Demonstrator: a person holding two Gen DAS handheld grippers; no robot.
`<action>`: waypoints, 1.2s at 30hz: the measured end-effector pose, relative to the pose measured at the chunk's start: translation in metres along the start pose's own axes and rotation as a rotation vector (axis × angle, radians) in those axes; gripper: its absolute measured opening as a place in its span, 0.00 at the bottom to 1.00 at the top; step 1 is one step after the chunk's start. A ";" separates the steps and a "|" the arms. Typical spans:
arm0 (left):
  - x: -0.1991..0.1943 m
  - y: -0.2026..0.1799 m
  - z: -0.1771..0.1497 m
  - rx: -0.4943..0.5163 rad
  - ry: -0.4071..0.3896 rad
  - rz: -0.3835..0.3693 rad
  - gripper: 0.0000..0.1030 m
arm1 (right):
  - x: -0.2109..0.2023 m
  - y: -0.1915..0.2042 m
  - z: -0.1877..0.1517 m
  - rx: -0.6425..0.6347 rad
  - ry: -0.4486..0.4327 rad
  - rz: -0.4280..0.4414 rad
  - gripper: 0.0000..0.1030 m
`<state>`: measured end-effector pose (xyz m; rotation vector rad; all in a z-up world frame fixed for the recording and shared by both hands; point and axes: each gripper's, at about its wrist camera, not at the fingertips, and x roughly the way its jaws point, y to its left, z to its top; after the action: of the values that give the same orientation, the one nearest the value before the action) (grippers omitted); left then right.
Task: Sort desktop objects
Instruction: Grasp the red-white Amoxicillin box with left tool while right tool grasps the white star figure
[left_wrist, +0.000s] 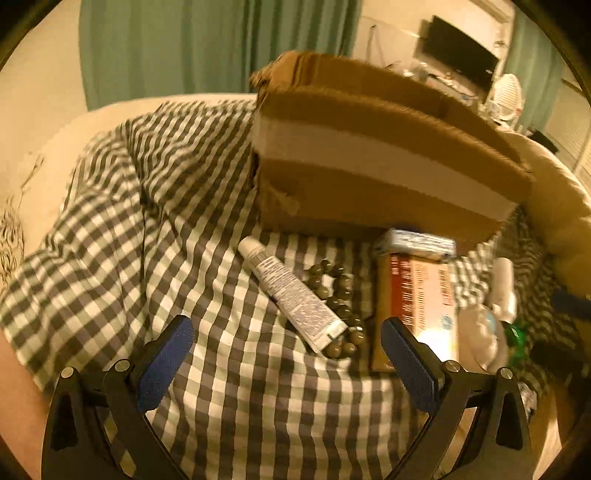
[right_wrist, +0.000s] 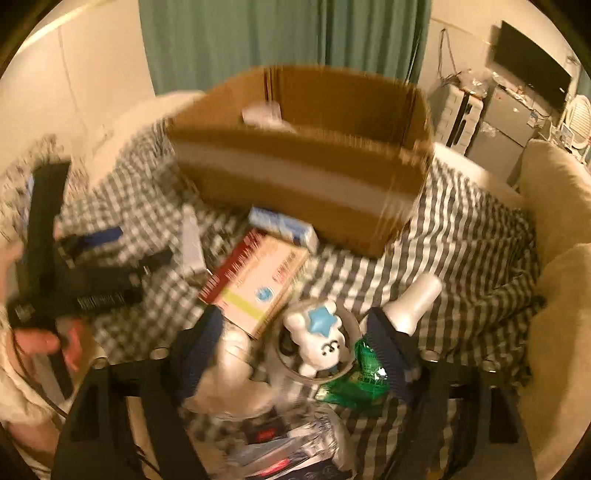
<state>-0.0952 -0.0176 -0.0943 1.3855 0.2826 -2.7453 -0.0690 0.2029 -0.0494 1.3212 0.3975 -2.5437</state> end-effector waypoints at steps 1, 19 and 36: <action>0.006 0.000 0.001 -0.009 0.015 0.009 1.00 | 0.007 -0.002 -0.002 -0.007 0.009 -0.006 0.85; 0.029 -0.013 -0.008 -0.033 0.040 -0.021 1.00 | 0.071 -0.016 -0.005 -0.031 0.130 -0.037 0.67; 0.010 -0.060 -0.008 0.072 0.030 -0.102 1.00 | 0.023 -0.030 0.009 0.101 0.006 0.001 0.51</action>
<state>-0.1027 0.0433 -0.0992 1.4706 0.2663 -2.8454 -0.0989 0.2257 -0.0601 1.3637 0.2723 -2.5911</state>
